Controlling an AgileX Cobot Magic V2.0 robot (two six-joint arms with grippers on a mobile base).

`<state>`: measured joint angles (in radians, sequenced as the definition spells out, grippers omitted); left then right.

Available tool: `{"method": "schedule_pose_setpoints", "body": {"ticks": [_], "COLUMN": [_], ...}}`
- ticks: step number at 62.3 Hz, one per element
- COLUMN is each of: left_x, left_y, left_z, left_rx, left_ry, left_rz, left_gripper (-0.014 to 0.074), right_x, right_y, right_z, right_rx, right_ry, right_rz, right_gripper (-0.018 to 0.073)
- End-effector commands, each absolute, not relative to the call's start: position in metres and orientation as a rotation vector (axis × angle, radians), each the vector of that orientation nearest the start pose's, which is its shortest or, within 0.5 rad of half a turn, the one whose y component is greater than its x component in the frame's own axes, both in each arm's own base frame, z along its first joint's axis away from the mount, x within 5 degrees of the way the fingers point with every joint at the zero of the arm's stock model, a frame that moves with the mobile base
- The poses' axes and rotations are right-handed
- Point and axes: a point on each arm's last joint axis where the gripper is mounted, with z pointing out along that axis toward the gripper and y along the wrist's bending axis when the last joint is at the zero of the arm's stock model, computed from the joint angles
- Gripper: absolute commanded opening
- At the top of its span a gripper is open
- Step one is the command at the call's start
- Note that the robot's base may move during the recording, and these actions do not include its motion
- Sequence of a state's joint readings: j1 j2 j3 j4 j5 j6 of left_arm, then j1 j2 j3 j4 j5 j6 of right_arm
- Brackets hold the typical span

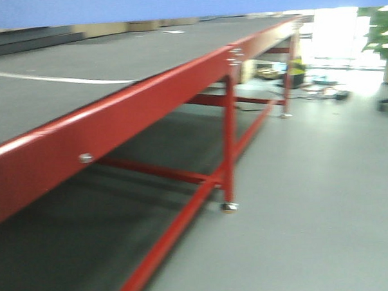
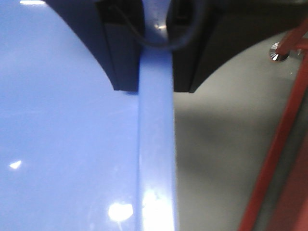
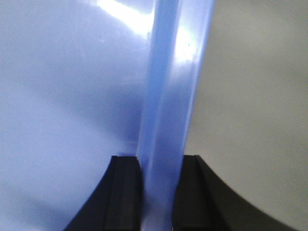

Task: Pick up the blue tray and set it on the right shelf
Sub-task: 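Hold the tray raised in both grippers while the base turns away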

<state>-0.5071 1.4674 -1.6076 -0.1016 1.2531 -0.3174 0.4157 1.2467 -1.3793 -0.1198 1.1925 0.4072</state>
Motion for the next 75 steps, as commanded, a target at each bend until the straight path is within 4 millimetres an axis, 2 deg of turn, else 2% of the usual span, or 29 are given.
{"method": "schedule_pose_setpoints", "body": {"ticks": [1,75], "left_x": [0.2389,0.2389], "left_y": [-0.1453,-0.1453], "left_z": [0.4224,0.4224], "left_rx": [0.278,0.278], "left_ry": [2.66,2.66], "left_rz": [-0.417,-0.417], "left_gripper": [-0.0048,-0.0048], "right_x": [0.2166,0.2166], "right_y": [0.0823,0.0823], "right_z": [0.4227,0.4227], "right_rx": [-0.064,-0.064], "right_ry": [2.434,2.434], "right_rz": [0.161,0.161], "right_gripper": [0.0056,0.0056]}}
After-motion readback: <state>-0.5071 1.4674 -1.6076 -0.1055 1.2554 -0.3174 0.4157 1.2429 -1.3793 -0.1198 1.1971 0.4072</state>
